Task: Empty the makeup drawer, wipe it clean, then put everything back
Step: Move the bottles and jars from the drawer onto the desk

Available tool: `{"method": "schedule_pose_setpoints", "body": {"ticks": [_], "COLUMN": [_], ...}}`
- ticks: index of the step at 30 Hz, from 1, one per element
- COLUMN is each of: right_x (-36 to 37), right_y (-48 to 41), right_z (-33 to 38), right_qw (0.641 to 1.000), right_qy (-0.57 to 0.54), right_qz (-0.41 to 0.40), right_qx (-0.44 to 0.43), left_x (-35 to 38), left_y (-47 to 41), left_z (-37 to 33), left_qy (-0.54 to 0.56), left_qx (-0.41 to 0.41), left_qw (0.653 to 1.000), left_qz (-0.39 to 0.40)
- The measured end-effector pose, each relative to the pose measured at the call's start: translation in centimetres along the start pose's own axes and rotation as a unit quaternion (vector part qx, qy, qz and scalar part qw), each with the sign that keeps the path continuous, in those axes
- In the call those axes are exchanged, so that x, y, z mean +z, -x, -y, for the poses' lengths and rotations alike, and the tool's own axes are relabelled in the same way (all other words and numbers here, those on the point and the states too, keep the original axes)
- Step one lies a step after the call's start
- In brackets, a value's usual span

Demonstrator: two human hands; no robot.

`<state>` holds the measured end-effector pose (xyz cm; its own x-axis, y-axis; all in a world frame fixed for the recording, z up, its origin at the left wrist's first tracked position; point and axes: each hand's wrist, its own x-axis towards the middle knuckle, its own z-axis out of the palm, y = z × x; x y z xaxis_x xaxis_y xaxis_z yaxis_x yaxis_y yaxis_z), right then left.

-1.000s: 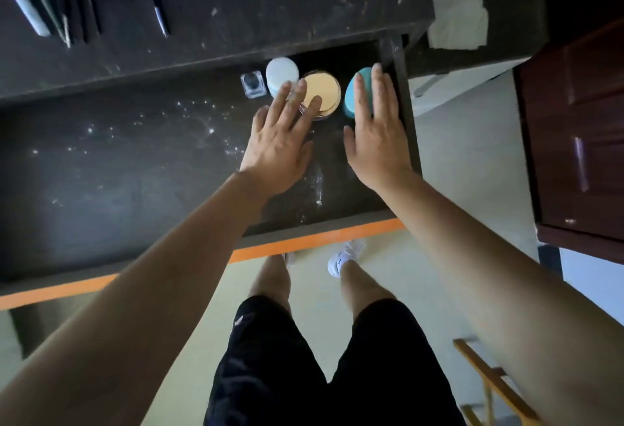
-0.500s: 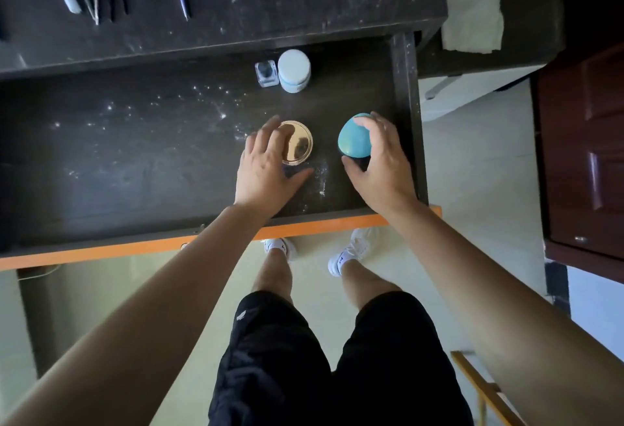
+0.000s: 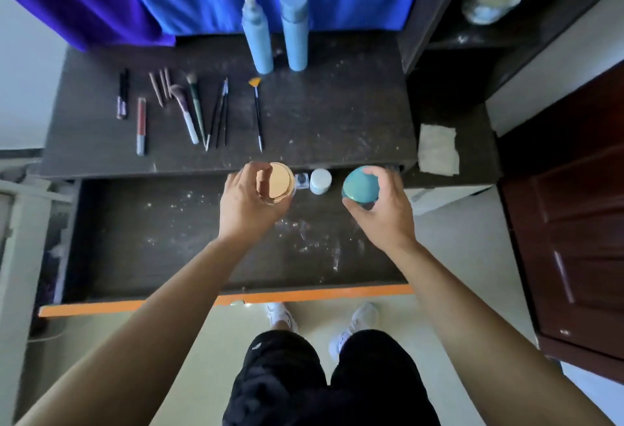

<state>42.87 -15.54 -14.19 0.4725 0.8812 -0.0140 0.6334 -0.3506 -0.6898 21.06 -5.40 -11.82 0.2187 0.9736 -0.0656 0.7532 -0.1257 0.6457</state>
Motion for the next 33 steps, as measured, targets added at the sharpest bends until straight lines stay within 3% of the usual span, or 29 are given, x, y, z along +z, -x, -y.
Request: {"method": "schedule_pose_setpoints", "body": {"ticks": [8,15,22,33], "right_x": [-5.2,-7.7,-9.6,-6.0], "right_y": [-8.0,-11.4,-17.4,-28.6], "right_z": [12.2,14.7,11.0,2.0], "right_qw": [0.992,0.989,0.991,0.999], "right_qy": [-0.032,-0.032,-0.002,0.026], "right_qz": [-0.097,-0.129,-0.125,-0.017], "right_qx": [-0.068,-0.059,-0.044,-0.034], "left_x": [-12.1,-13.6,-8.2,6.2], "left_y": [-8.6,-12.6,-17.8,-24.9], "left_z": [-4.6,-7.5,-12.4,-14.0], "left_qy": [0.048,0.059,0.069,0.019], "left_qx": [0.094,0.15,0.142,0.117], "left_qw": [0.99,0.985,0.986,0.993], "left_qz": [-0.095,-0.069,-0.056,0.021]}}
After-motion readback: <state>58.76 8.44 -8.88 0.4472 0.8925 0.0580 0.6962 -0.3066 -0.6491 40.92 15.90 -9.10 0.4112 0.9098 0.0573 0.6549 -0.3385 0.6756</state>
